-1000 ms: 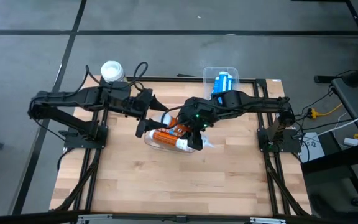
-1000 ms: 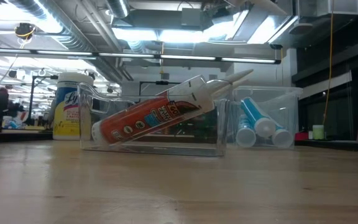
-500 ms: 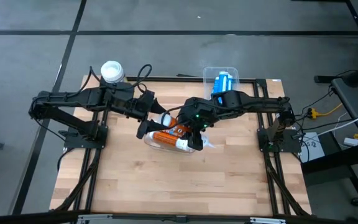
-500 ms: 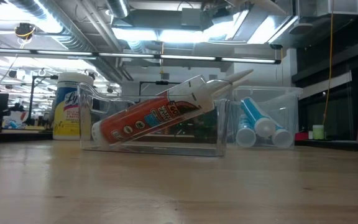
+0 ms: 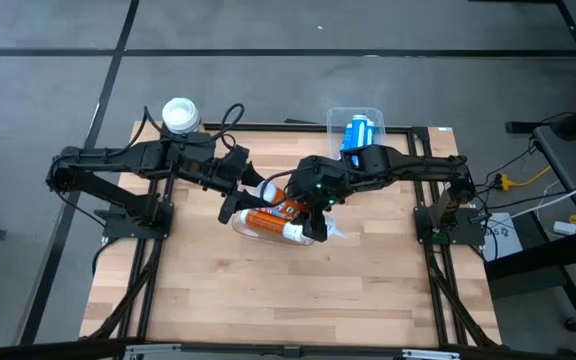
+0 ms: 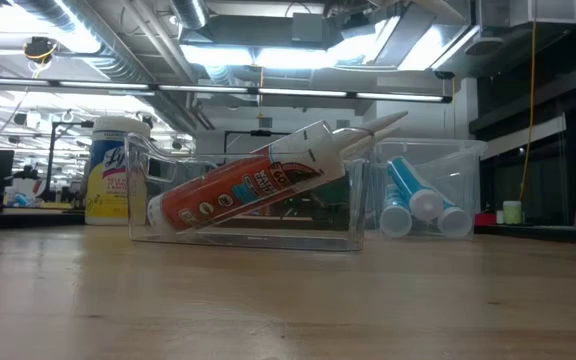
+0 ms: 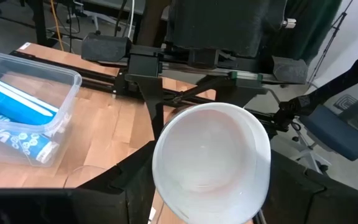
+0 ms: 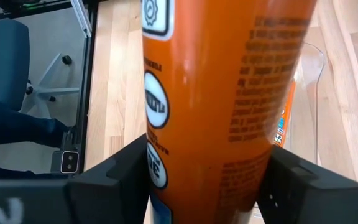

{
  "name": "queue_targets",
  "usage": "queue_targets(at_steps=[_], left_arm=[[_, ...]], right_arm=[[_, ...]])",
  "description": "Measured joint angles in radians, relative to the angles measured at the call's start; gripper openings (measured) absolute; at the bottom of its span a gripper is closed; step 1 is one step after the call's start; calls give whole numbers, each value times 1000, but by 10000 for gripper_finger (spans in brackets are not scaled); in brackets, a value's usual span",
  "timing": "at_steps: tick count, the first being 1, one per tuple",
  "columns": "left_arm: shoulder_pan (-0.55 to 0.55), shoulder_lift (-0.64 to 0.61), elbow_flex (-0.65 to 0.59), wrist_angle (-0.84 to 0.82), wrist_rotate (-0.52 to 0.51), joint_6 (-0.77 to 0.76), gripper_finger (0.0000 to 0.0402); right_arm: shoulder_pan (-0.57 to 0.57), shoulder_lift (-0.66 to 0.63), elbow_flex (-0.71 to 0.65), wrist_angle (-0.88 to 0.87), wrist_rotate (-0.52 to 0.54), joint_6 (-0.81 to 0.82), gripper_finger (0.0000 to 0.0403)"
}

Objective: Pick & place silicon tubes, Sealant and Lysol wipes
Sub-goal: Put the orange sealant into the left transparent bin

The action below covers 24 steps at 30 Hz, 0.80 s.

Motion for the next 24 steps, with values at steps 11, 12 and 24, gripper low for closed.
queue_targets(at_steps=[11, 12, 24], left_arm=[[0, -2, -1, 31, 34, -5, 216], [0, -2, 0, 38, 34, -5, 216], [0, -5, 1, 84, 46, -3, 215]], right_arm=[[1, -3, 42, -17, -62, 21, 241], [0, -3, 55, -27, -62, 21, 241], [1, -3, 129, -95, -63, 35, 242]])
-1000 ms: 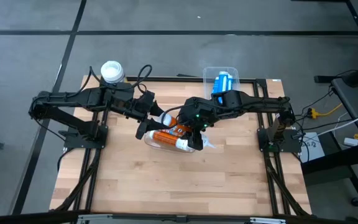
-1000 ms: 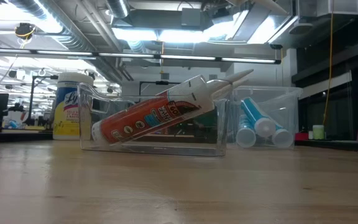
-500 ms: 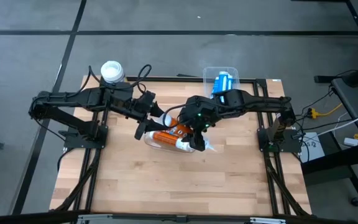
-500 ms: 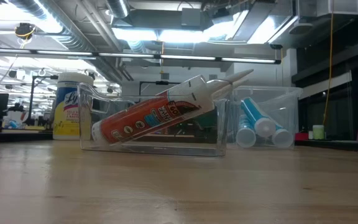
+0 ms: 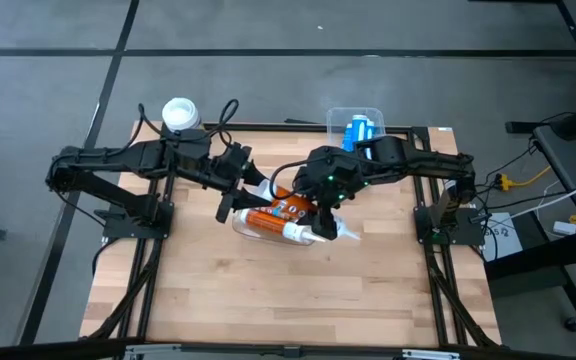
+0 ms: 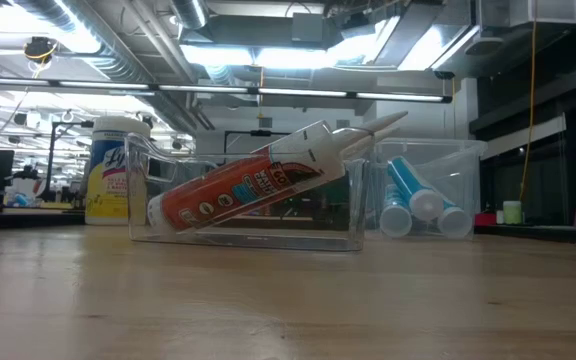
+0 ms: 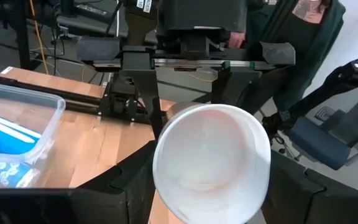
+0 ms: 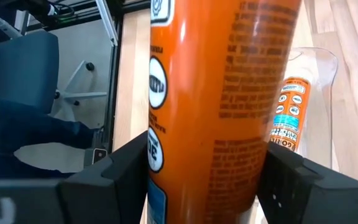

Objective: Pick & place silicon tubes, Sealant and Lysol wipes
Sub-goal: Put the orange sealant into the left transparent bin

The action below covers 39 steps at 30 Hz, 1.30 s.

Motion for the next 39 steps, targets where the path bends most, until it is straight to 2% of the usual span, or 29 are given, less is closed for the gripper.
queue_targets(at_steps=[16, 31, 39], left_arm=[[0, -7, -1, -2, 3, -3, 215], [0, -10, -1, -1, 10, -4, 215], [-1, -11, -1, 0, 11, -13, 215]], right_arm=[[3, 0, 2, 4, -2, 18, 242], [-15, 0, 1, 26, -77, 61, 242], [-34, 0, -1, 46, -149, 70, 242]])
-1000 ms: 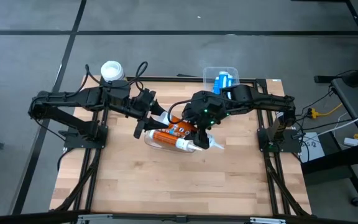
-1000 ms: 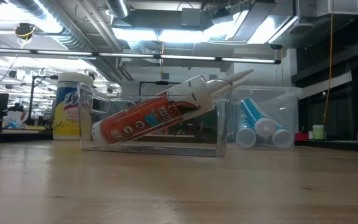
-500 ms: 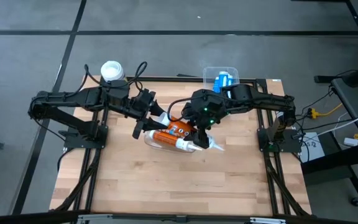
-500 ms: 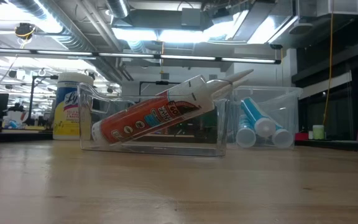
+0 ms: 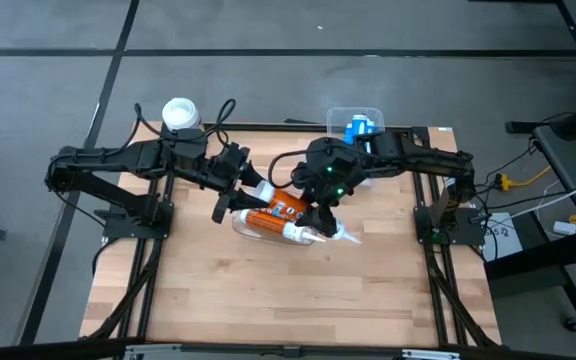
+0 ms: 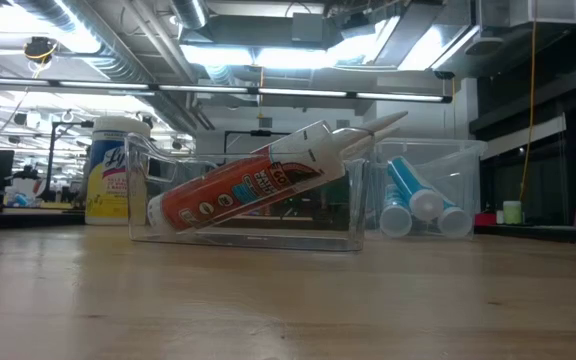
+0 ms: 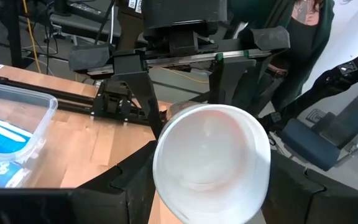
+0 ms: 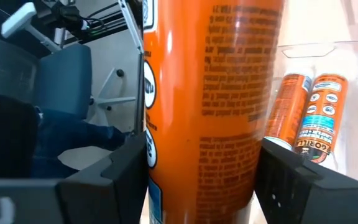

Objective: Pick & place silicon tubes, Sealant and Lysol wipes
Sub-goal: Put the orange sealant into the left transparent bin

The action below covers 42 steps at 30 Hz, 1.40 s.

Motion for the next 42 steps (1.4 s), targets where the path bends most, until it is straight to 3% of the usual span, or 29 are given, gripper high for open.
queue_targets(at_steps=[13, 42], left_arm=[[0, 0, 0, 0, -1, -3, 215], [1, 5, -1, -8, -13, -1, 215]], right_arm=[[-6, 0, 0, 9, -13, 0, 242], [-5, -2, -40, 21, 89, 91, 242]])
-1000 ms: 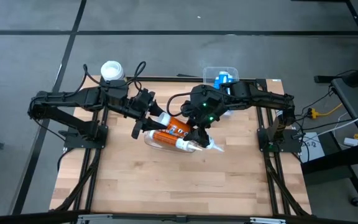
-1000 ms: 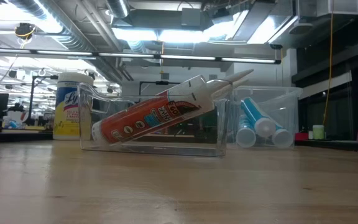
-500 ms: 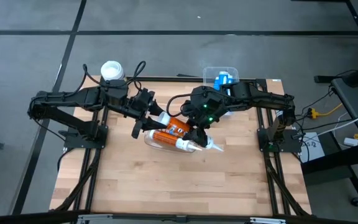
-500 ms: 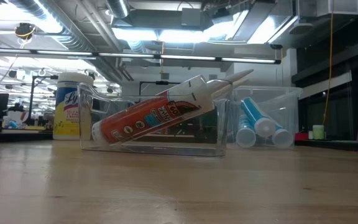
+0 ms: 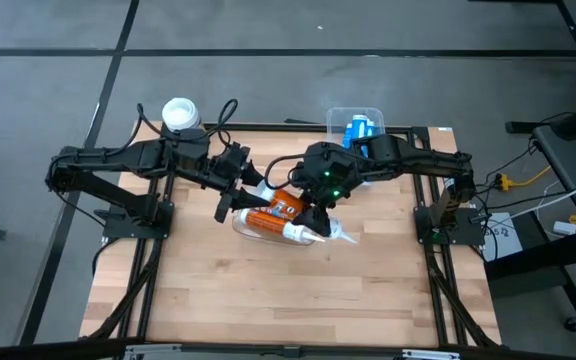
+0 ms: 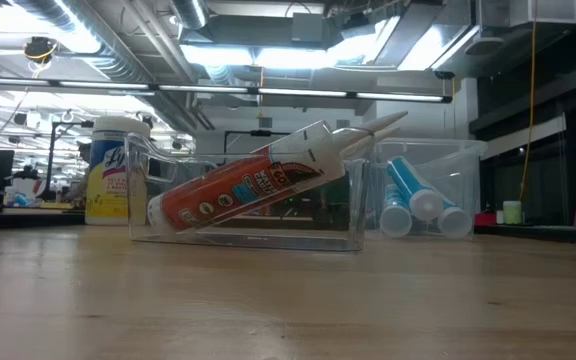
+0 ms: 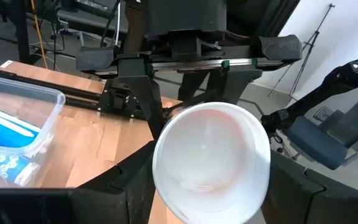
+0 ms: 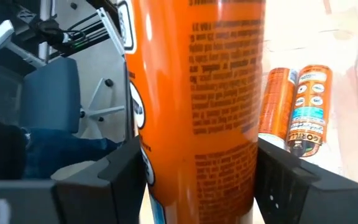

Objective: Pick & place silicon tubes, Sealant and Lysol wipes
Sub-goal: Put the orange sealant into the left transparent bin

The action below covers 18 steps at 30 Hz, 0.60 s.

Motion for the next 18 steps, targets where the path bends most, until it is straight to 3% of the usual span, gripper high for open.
queue_targets(at_steps=[18], left_arm=[[0, -1, 0, 5, 0, 1, 215]], right_arm=[[-1, 0, -1, -1, 4, -11, 242]])
